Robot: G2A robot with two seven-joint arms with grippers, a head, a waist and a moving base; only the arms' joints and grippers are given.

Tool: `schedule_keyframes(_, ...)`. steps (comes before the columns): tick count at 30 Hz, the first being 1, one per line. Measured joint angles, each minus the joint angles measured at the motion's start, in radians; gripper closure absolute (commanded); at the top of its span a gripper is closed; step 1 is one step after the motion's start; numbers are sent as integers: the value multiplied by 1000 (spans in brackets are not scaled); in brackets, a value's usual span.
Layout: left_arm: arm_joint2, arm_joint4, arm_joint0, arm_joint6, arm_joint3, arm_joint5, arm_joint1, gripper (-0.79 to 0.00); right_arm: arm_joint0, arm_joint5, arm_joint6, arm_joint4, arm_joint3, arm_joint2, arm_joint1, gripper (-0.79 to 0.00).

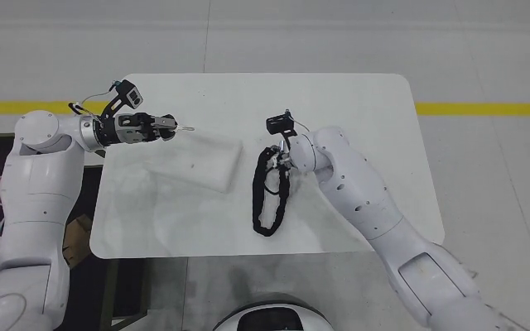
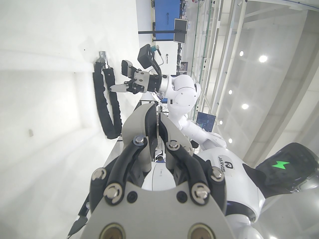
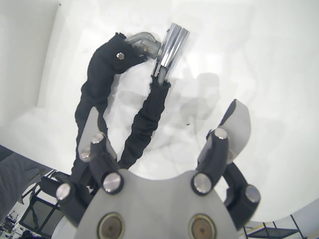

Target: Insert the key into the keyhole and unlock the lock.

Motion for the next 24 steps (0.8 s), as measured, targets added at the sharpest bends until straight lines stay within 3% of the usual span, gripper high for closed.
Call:
schedule_keyframes(3,0,0,0,0,0,0,0,0,-1,-11,1,-33,23,6,-21,-477)
schedule_keyframes(5,0,0,0,0,0,0,0,0,-2,-15,2,-57,37,11,-33,-388)
schedule_keyframes(9,0,0,0,0,0,0,0,0,-9,-39,-7,-100,63,26,-61,-342)
schedule_keyframes(10,0,0,0,0,0,0,0,0,-11,-45,-8,-108,68,30,-67,-299)
schedule_keyframes(12,0,0,0,0,0,0,0,0,-16,-57,-10,-126,78,40,-80,-129)
schedule_keyframes(13,0,0,0,0,0,0,0,0,-18,-61,-10,-134,81,46,-85,0)
schedule_keyframes(20,0,0,0,0,0,0,0,0,-52,-118,-4,-140,58,141,-107,0)
schedule_keyframes(24,0,0,0,0,0,0,0,0,-91,-168,14,-43,-36,242,-85,0)
